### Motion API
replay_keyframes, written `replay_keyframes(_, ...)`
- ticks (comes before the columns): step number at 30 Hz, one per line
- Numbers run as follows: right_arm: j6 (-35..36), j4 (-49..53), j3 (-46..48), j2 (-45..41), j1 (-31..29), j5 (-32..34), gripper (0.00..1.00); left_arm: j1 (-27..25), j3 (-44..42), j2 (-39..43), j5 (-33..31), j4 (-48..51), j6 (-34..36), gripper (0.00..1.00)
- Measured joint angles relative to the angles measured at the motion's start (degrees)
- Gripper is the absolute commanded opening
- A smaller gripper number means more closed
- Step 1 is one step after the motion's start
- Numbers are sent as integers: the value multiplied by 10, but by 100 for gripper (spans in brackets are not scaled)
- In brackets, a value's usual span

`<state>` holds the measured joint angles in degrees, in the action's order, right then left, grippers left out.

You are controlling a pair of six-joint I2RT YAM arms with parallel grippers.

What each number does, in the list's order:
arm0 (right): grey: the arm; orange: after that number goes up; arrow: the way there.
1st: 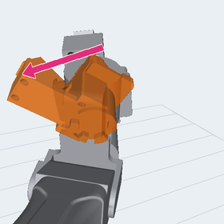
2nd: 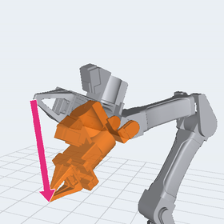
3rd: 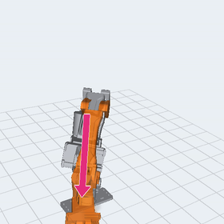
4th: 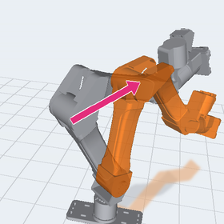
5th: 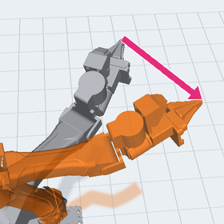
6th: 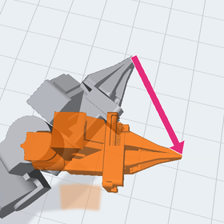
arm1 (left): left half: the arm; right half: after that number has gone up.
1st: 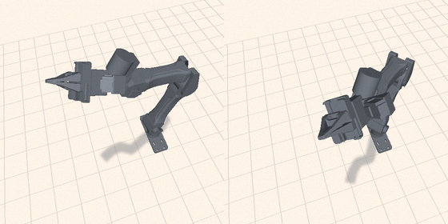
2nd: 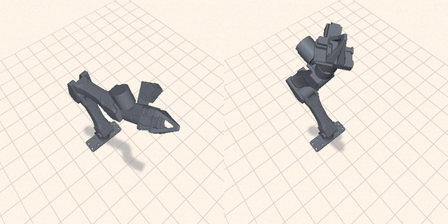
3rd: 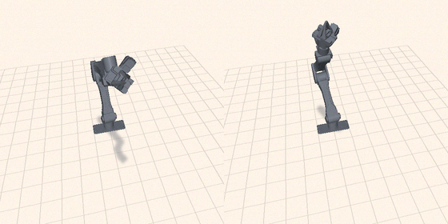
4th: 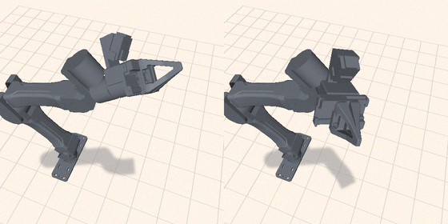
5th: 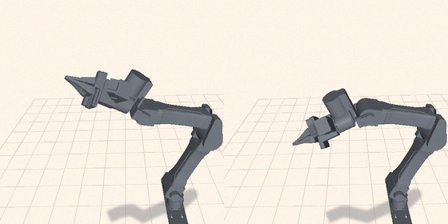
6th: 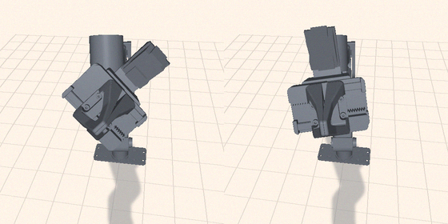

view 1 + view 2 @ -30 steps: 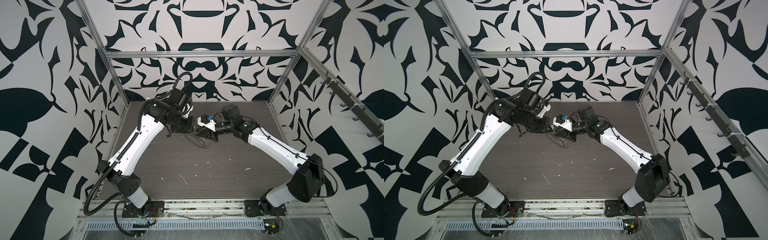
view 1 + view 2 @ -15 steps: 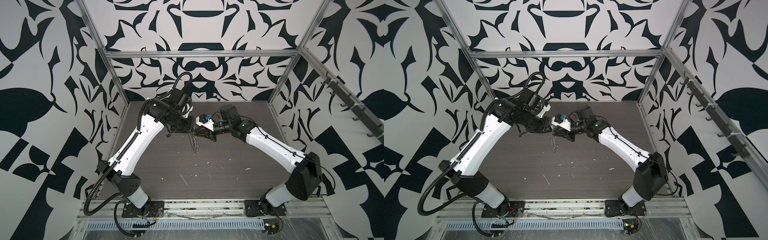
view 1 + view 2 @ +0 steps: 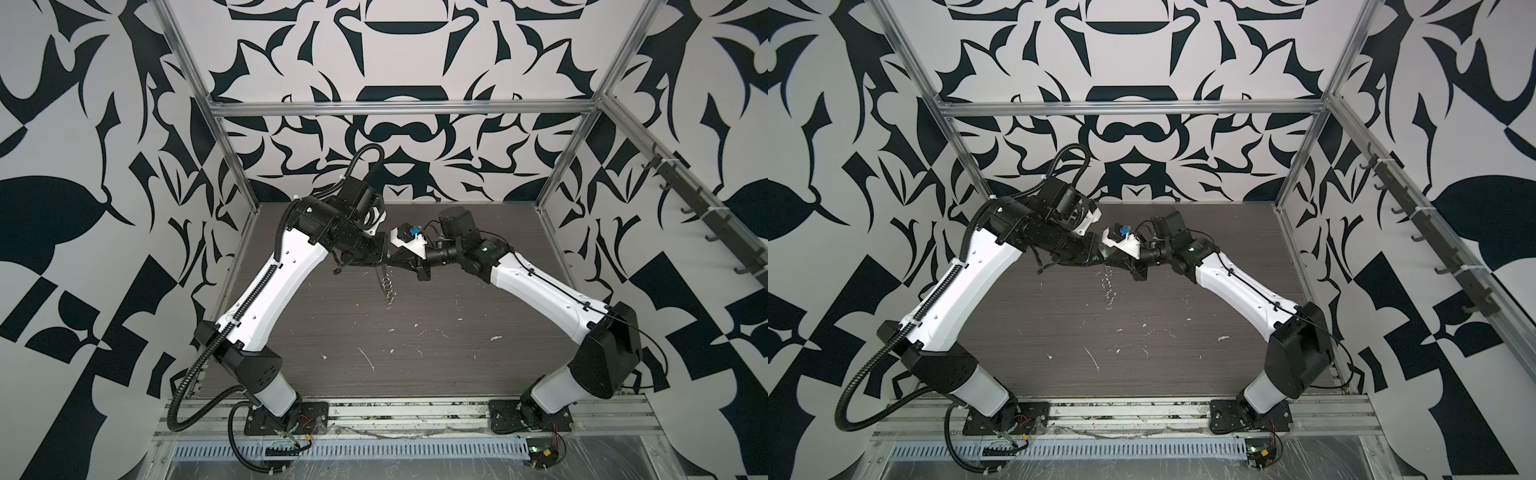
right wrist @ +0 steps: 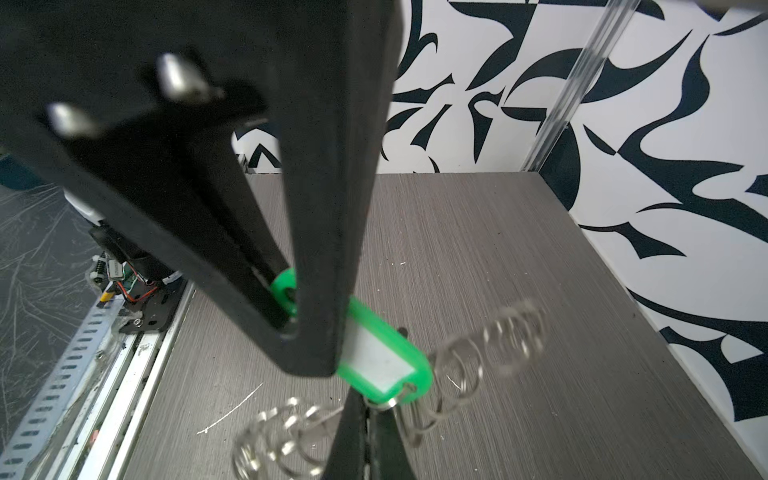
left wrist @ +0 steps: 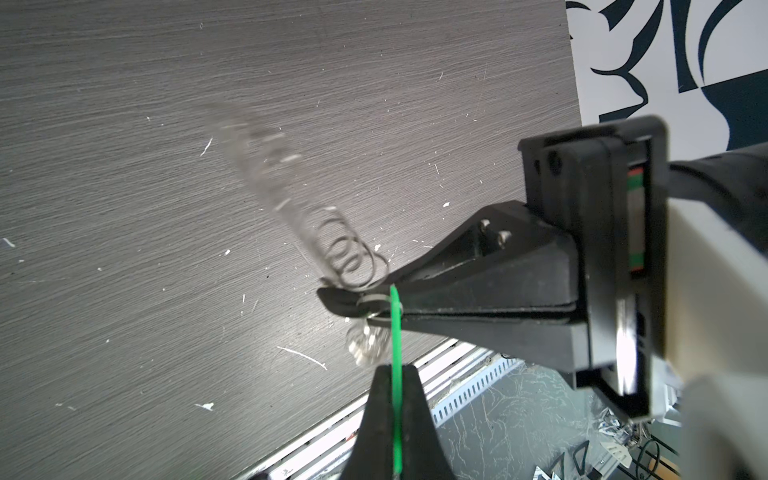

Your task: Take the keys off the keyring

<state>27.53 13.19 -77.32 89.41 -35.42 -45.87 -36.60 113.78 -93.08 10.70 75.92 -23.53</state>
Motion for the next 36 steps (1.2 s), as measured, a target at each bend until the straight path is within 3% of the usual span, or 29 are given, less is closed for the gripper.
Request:
replay_keyframes(8, -38, -45, 4, 0, 2, -43, 0, 0, 52, -10, -7, 31, 61, 0)
replay_keyframes(11, -85, -106, 28, -5, 7, -70, 0, 0, 78, -20, -8, 47, 101, 6)
replay_keyframes(12, -100, -125, 38, -7, 9, -77, 0, 0, 83, -23, -8, 50, 114, 9)
replay_keyframes(14, -134, -161, 59, -9, 10, -96, 0, 0, 91, -30, -1, 50, 139, 26)
replay_keyframes(19, -216, -222, 103, -8, 2, -150, 0, -5, 102, -38, 12, -1, 193, 48)
replay_keyframes(30, -554, -689, 202, 55, 7, -158, 0, -10, 136, -38, -41, -53, 238, 59)
replay_keyframes(33, -644, -788, 210, 92, 9, -132, 0, -10, 107, -4, -52, -83, 232, 61)
replay_keyframes(36, -687, -835, 221, 108, 8, -106, 0, -3, 76, 42, -52, -106, 219, 62)
